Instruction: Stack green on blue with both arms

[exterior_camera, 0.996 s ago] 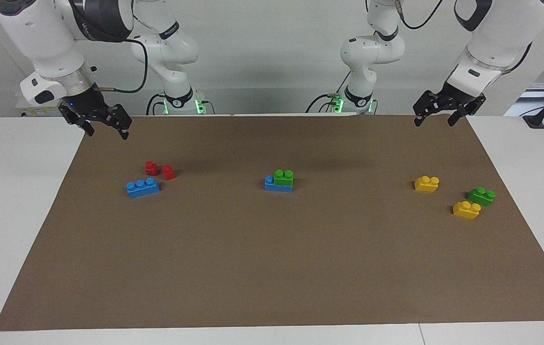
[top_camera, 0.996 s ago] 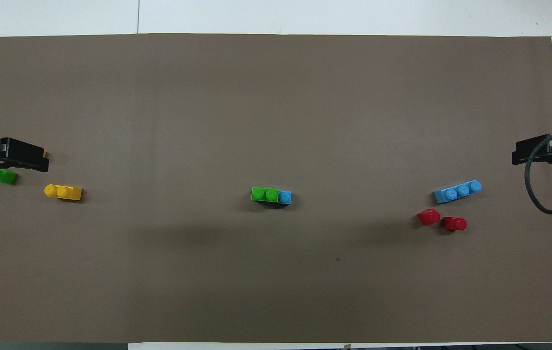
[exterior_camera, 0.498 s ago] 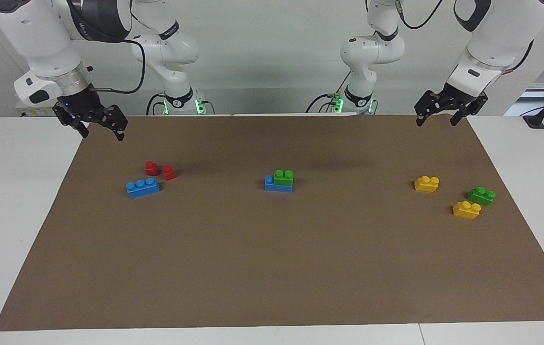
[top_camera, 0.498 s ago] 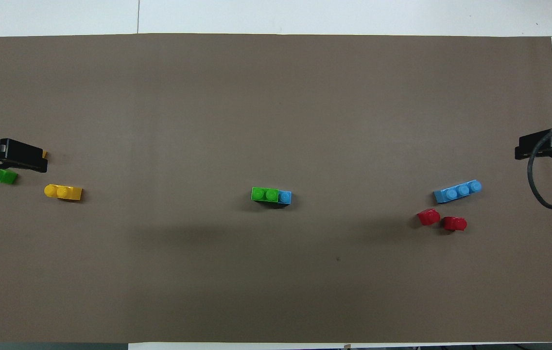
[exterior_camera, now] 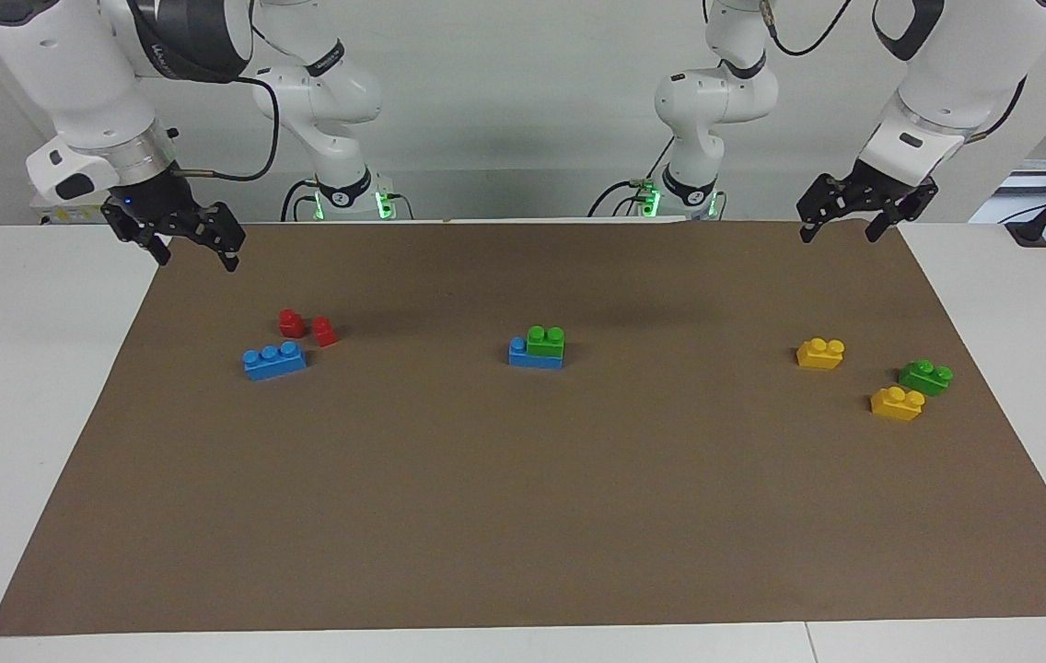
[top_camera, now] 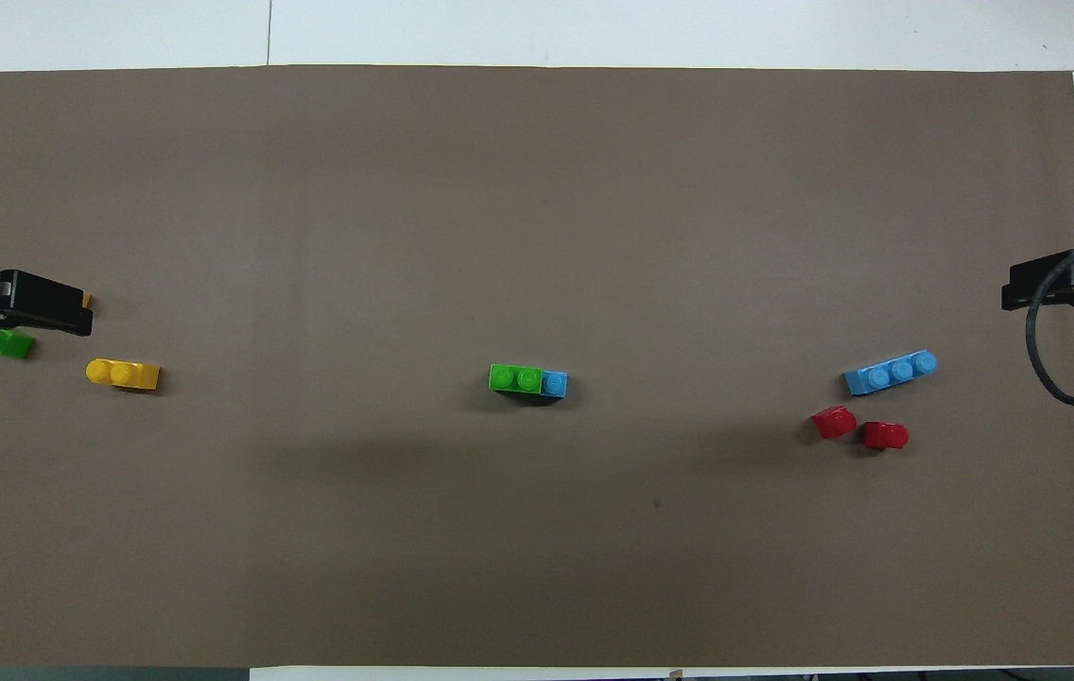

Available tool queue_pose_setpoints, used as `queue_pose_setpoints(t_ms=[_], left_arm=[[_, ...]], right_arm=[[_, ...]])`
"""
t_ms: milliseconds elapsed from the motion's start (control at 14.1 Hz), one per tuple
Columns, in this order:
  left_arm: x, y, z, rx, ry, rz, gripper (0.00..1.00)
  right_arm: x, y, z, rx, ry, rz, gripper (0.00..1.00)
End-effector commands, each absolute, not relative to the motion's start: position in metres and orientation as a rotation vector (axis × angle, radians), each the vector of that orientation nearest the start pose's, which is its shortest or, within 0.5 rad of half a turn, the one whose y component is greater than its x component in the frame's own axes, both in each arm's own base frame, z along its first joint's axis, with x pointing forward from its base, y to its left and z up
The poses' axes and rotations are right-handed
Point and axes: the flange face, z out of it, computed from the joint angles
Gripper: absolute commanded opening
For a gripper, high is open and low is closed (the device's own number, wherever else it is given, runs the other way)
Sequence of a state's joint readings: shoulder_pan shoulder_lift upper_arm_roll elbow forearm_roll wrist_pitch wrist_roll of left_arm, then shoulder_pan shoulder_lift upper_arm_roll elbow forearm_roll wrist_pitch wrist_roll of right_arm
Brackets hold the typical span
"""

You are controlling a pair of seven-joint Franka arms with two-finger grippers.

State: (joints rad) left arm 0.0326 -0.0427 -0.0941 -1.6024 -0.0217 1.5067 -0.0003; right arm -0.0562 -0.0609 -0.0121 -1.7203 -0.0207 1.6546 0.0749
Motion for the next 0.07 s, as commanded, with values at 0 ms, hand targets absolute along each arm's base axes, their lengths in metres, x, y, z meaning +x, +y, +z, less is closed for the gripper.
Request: queue_pose_setpoints(t_ms=[0], left_arm=[[0.5289,-0.0366,0.6351,-3.135,0.125,0.087,1.00]], right_arm=[[0.5420,-0.0389,0.5940,-3.144,0.259,0.017,1.00]])
